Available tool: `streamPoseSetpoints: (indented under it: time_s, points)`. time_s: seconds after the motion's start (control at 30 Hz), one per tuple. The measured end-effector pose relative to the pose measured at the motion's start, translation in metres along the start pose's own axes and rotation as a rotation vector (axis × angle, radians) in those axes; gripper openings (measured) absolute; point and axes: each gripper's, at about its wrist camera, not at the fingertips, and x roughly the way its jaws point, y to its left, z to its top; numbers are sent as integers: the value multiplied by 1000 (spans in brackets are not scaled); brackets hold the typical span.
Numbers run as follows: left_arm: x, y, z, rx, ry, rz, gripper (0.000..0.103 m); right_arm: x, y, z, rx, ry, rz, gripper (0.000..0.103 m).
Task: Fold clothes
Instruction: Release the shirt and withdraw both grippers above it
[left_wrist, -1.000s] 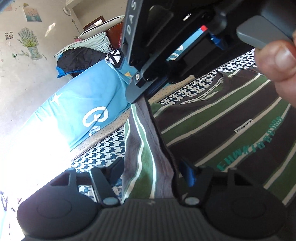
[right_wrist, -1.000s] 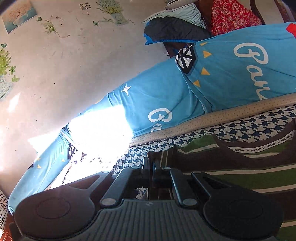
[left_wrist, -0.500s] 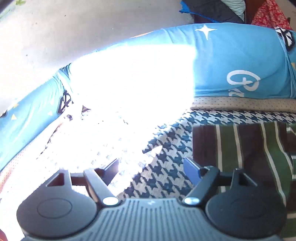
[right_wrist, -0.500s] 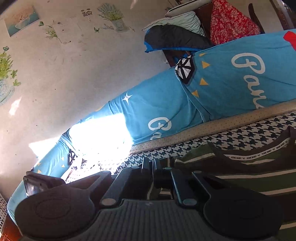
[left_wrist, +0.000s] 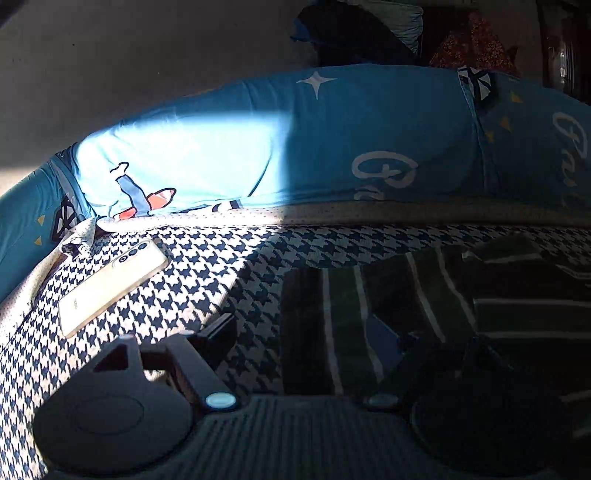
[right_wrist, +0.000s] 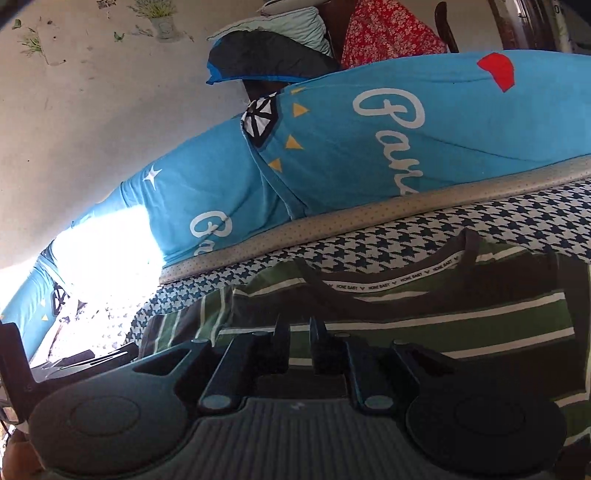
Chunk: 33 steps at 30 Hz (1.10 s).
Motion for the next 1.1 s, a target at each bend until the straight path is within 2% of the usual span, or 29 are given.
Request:
streamPoseSetpoints:
  time_s: [0.07, 0.23, 0.43, 0.5, 0.63, 0.83, 0.9, 1.1]
  points:
    - [-6, -11, -4, 35, -10, -34, 79, -9, -12, 1, 1, -7, -30, 22]
    - [-20, -37, -11, 116, -42, -83, 84, -37, -45, 7, 9, -31, -106, 29]
    - [-33, -59, -22, 193, -51, -133, 84, -70, -89, 6, 54, -39, -184, 30]
    - [-36, -65, -27, 201, -31, -159, 85, -77, -100, 2, 59, -24, -202, 31]
    - [-37, -74, -39, 215, 21, -216, 85, -89, -113, -5, 72, 0, -200, 31]
    - [-41, -80, -65, 288, 54, -246, 89, -109, -127, -21, 120, 24, -179, 31]
    - [-44, -76, -72, 273, 65, -242, 92, -117, -130, -28, 128, 32, -181, 31]
    - [-59, -57, -85, 194, 71, -235, 93, -143, -140, -53, 170, 46, -184, 32]
